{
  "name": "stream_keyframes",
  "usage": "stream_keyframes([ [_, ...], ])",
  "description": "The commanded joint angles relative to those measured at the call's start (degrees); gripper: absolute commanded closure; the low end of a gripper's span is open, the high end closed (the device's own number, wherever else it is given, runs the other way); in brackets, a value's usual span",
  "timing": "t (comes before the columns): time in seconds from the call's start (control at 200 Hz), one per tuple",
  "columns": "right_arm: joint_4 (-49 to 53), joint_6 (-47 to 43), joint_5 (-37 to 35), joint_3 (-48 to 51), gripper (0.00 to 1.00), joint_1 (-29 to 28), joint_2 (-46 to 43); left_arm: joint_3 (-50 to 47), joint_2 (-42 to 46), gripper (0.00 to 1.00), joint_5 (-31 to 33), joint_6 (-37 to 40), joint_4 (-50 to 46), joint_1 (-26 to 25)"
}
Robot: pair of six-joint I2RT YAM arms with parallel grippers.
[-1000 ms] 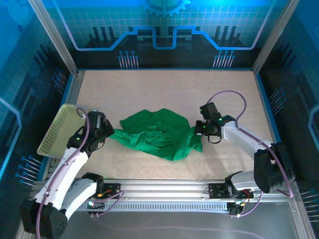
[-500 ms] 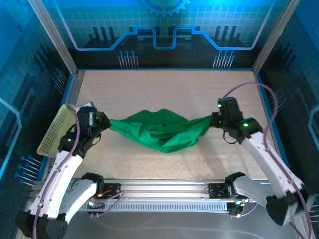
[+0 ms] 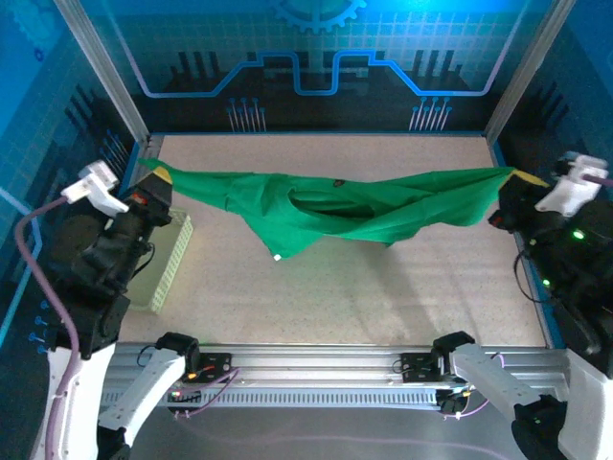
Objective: Fold the inside-out t-shirt
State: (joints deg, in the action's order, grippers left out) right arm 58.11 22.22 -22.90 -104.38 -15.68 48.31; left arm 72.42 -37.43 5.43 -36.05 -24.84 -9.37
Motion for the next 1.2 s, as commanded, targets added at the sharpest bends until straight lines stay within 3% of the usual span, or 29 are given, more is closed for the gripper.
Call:
stream_keyframes([
  [0.0,1.15,-2.28,2.51,-7.98,1.00,0.65,0.80,4.50,1.04,1.00,-5.62,-0.72,6.63,0.66],
  [0.16,1.75,-2.14,5.14,-15.55,1.00,0.54,2.56,6.50,1.30,1.00,-11.85,-3.21,12.15,0.69],
  [0.31,-0.79,-3.18,3.12,-13.39,1.00,0.56,4.74,7.18,-1.89,1.00,-9.72,-1.98,10.02,0.66],
  [0.525,-8.54,-4.23,-2.18,3.82,1.00,0.89,11.39,5.90,-18.58,1.00,-3.95,3.08,-0.14,0.66],
  [0.76,-20.22,0.75,3.52,19.79,1.00,8.89,26.66,-3.90,-35.38,1.00,3.61,1.14,6.37,0.75],
  [0.93,-24.76,1.35,5.87,16.45,1.00,11.38,42.17,-1.75,-49.38,1.00,5.64,1.78,10.29,1.10],
  [1.196,-23.44,0.72,5.43,-0.20,1.00,12.02,63.89,10.16,-68.28,1.00,5.82,1.33,9.44,2.65],
])
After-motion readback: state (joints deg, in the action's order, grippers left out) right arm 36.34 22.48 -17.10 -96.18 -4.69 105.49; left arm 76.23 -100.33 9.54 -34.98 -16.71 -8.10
